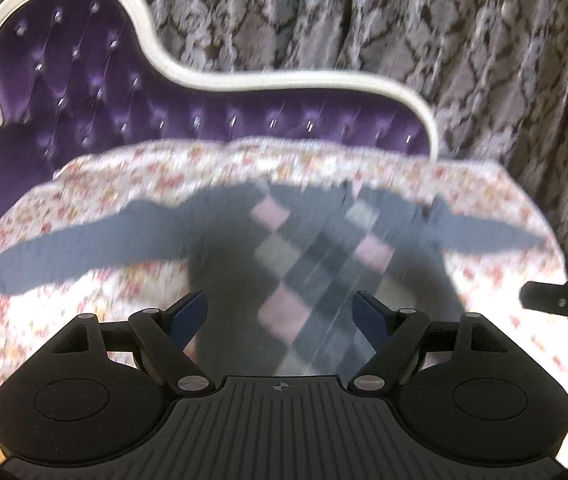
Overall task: Fold small clothes
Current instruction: 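Grasp the sweater sleeve with the right gripper and lift it across the body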
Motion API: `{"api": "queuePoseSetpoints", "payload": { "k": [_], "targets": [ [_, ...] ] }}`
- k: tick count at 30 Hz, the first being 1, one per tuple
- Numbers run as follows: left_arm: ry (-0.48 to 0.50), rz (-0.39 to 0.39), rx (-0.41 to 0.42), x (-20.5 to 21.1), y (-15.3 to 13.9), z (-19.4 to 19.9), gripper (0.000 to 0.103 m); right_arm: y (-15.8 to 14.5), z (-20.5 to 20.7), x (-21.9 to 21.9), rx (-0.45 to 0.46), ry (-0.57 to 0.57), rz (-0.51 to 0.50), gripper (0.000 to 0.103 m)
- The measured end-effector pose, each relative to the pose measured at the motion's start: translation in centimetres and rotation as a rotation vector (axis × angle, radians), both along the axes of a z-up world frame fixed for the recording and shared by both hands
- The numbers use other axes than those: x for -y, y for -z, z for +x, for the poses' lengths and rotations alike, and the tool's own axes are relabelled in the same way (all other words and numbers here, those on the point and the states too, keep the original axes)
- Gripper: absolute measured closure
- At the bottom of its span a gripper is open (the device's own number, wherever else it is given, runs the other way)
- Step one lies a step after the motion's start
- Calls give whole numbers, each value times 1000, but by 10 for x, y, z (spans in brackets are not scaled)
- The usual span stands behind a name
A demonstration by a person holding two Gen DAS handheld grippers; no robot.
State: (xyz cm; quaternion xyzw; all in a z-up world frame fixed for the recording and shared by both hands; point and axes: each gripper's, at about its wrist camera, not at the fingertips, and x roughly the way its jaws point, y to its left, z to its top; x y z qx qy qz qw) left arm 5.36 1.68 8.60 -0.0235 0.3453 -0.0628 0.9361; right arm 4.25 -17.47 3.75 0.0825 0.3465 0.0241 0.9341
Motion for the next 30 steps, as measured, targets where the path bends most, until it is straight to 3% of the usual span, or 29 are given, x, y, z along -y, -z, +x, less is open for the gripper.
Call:
{"api": "queuePoseSetpoints", "payload": {
  "k": [7, 12, 16, 21, 23, 27, 30],
  "targets": [
    [-34, 8, 108, 8, -33, 40, 25, -54, 21, 27, 180, -2, 4, 1],
    [-75, 39, 151, 23, -25, 70, 24, -61, 45, 49, 323, 48, -83, 1],
    [-81, 83, 112, 38, 10, 101, 25, -37, 78, 78, 304, 104, -78, 1],
    [-81, 55, 34, 41, 61, 130, 25, 16, 126, 123, 184, 190, -60, 6],
    [-86, 53, 13, 43, 84, 140, 25, 38, 138, 147, 139, 220, -38, 16],
    [-89, 91, -13, 48, 120, 156, 25, 76, 149, 194, 92, 299, 53, 20],
    [-82, 120, -37, 50, 143, 165, 25, 97, 152, 227, 96, 354, 92, 33]
  ]
}}
